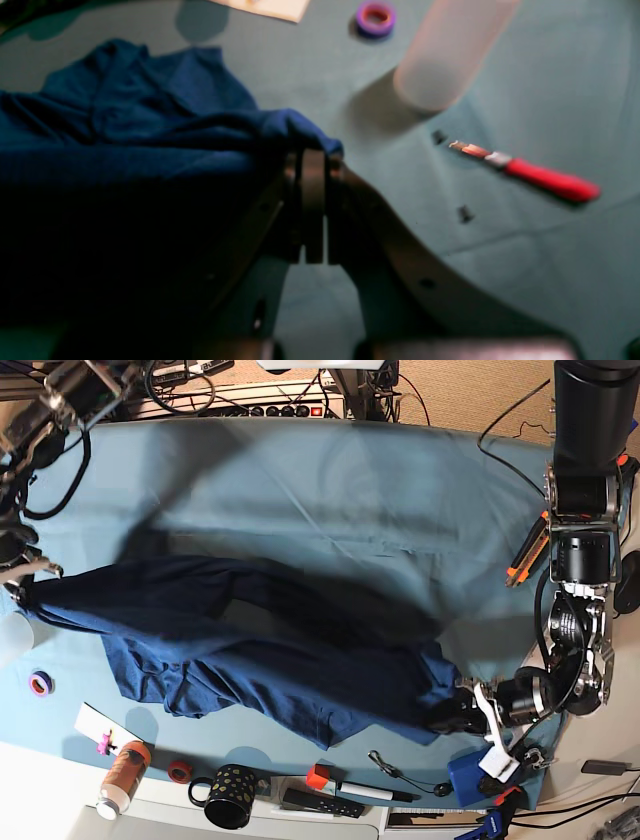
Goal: Layout the t-shirt on the table in an organized manner, then fold the t-shirt properly
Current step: 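Pull the shirt edge with the right gripper away from the left gripper, then lift the blue shirt with both grippers, stretching it between them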
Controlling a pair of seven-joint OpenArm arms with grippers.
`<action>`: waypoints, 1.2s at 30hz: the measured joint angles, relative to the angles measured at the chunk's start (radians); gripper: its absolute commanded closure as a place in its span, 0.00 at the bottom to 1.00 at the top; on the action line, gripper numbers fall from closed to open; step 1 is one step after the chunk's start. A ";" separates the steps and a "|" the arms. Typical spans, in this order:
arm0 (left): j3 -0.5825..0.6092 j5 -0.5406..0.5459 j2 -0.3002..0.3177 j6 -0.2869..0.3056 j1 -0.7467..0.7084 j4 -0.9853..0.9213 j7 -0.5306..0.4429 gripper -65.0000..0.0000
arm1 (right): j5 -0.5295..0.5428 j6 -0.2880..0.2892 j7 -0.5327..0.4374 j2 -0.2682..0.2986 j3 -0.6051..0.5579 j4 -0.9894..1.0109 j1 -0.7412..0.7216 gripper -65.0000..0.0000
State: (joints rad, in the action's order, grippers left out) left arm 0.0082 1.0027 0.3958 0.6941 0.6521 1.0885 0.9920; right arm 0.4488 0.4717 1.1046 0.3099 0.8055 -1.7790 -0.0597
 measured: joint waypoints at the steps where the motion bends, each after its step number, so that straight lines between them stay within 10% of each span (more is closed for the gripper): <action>1: 0.000 -0.022 0.000 0.000 -0.001 0.000 0.000 1.00 | 0.002 -0.002 0.000 0.000 0.000 0.040 -0.018 1.00; 29: 0.003 -0.088 -0.035 -0.001 -0.130 -0.001 -0.004 1.00 | 0.012 0.027 0.012 0.002 -0.234 0.235 -0.077 1.00; 36: 0.002 0.004 -0.030 -0.001 0.045 0.002 0.000 1.00 | 0.020 0.029 -0.051 0.093 -0.233 0.233 -0.143 1.00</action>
State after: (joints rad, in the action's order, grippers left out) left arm 0.0097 1.0069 0.3660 0.6933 0.6968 1.0908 0.9920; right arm 0.4690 0.5011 1.0534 0.4034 0.5720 -1.5455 -0.2031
